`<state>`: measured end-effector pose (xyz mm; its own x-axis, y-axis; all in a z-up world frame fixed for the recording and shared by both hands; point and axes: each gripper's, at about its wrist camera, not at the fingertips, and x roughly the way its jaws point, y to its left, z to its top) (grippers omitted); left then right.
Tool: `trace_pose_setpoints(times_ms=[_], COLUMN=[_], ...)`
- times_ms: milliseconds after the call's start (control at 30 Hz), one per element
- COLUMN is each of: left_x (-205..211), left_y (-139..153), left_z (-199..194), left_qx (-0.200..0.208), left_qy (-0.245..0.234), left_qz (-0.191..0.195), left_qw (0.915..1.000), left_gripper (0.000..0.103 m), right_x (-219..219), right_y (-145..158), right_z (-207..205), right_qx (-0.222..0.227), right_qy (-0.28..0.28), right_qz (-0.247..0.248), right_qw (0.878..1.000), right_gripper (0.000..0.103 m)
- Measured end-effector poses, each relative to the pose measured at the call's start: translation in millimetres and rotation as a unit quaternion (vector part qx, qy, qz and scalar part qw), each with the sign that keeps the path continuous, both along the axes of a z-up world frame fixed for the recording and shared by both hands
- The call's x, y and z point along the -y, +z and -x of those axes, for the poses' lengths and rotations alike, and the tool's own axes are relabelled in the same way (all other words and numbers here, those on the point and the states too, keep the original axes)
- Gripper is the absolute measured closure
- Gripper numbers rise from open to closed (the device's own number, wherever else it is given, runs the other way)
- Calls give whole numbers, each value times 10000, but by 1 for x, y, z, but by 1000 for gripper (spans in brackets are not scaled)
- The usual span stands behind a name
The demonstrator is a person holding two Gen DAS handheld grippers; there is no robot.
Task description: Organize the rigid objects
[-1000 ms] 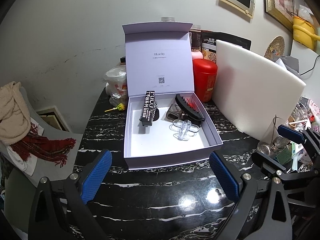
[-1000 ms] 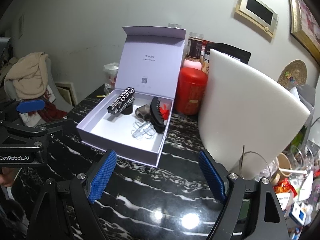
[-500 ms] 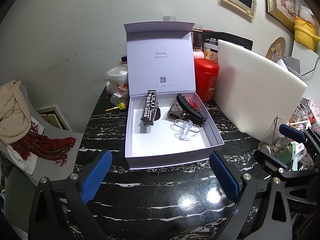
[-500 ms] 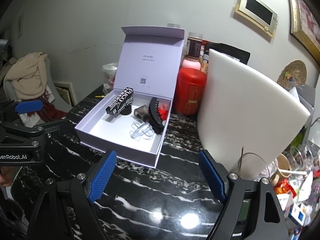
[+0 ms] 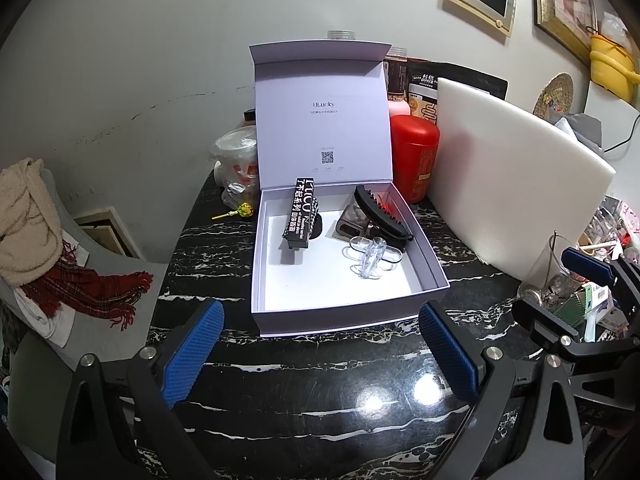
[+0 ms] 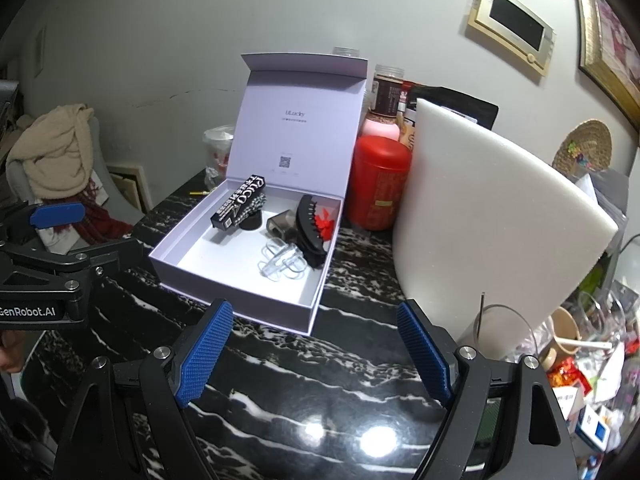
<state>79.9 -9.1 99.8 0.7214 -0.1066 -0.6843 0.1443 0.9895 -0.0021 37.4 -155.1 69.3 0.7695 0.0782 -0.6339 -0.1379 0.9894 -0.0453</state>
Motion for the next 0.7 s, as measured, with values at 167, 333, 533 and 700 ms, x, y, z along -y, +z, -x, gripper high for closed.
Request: trace_pose_setpoints(times_ms=[167,333,533,700], left_x=[-1,-1,1,0], left_y=[1,0,2,3], left_z=[0,0,0,0], left_qx=[-9,-23,-28,-1], left_qy=[26,35,40,85], left_qz=[9,-41,-79,-90], left_qw=[10000,10000,10000,9999], left_gripper=[3,3,3,3], right_x=[1,2,2,3], right_y=[0,1,1,2], right_z=[0,0,0,0], right_qx=[-3,-1,-4,6], right_qy=[-16,-21,-34,-38], right_qz=[6,16,38,38], right_qw=[10000,10000,10000,10000], right_gripper=[17,17,16,16])
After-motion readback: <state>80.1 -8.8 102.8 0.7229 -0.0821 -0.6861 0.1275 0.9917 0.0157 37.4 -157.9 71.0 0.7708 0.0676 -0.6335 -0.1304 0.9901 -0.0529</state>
